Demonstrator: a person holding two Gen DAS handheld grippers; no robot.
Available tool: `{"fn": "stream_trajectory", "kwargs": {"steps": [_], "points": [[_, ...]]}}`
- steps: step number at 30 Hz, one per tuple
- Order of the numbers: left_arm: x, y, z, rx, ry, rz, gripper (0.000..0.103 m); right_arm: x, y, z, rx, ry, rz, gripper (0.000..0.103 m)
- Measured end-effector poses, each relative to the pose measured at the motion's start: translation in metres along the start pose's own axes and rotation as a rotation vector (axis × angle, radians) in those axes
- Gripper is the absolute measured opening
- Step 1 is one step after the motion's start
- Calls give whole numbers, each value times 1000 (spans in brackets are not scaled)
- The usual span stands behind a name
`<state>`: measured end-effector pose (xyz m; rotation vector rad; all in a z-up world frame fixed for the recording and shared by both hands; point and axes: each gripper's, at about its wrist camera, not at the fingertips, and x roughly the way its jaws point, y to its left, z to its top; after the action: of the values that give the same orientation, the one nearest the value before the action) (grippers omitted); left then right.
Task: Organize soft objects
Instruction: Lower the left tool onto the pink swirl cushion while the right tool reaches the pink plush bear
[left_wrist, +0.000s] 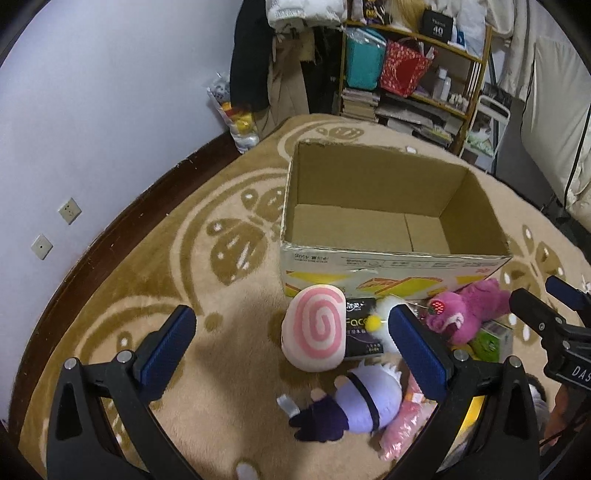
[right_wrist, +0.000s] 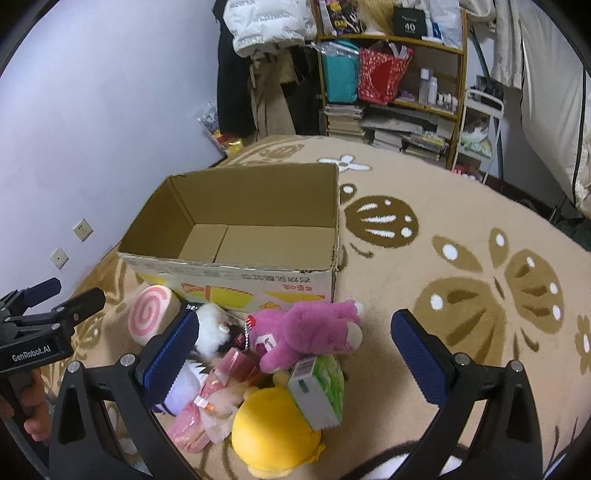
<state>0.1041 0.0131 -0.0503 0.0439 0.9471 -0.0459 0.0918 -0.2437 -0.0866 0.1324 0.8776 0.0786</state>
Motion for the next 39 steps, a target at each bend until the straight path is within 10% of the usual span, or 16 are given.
{"fn": "stream_trajectory", "kwargs": {"steps": [34,39], "points": [[96,-5,-18,37,213,58,103,86,-35,-5,151,209,20,97],[97,-7,-18,39,209,27,90,94,-39,-4,179,210,36,80]]}}
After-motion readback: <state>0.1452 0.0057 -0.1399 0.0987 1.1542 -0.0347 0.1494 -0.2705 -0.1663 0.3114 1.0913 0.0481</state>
